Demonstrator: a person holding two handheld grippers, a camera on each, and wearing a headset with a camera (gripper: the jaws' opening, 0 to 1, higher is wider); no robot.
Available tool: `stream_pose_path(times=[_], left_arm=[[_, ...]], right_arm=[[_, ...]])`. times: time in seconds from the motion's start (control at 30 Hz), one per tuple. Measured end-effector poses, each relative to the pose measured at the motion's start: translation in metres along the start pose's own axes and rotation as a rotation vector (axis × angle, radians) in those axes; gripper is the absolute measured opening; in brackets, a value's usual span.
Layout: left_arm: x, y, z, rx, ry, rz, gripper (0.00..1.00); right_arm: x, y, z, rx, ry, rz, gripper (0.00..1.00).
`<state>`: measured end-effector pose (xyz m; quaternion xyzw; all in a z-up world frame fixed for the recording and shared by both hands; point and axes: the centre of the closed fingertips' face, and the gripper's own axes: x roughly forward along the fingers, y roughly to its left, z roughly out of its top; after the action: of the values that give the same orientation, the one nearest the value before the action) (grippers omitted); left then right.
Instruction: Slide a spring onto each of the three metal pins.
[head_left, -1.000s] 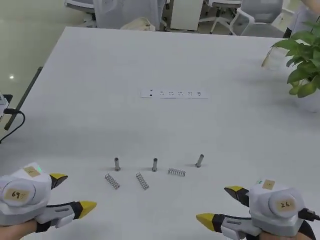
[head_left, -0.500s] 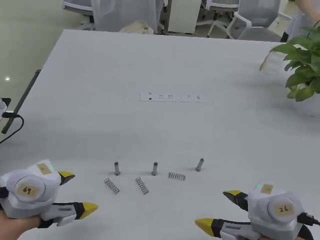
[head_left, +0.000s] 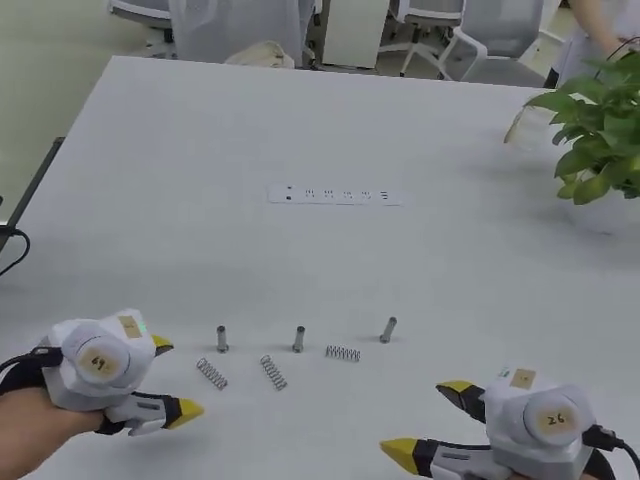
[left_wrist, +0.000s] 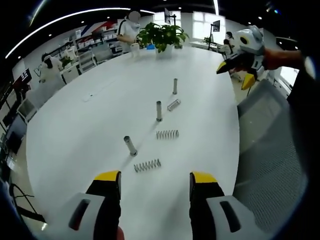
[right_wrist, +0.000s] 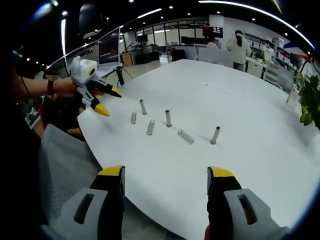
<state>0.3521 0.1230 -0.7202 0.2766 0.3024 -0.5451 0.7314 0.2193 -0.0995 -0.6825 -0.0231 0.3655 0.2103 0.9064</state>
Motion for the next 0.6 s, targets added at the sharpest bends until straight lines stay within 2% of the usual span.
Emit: stream_pose_path(times=[0.1, 0.27, 0.6], left_arm=[[0.007, 0.003, -0.005, 0.053, 0.036, -0.010, 0.47], [0.021, 0.005, -0.008, 0.070, 0.058, -0.035, 0.46], [0.048, 0.009, -0.004, 0.088, 0.071, -0.074, 0.43]], right_arm=[[0.000, 0.000, 0.000, 0.002, 0.001, -0.001, 0.65], [-0.001, 0.002, -0.002, 0.000, 0.007, -0.007, 0.65], [-0.001, 0.003, -0.005, 0.012, 0.011, -0.012, 0.65]])
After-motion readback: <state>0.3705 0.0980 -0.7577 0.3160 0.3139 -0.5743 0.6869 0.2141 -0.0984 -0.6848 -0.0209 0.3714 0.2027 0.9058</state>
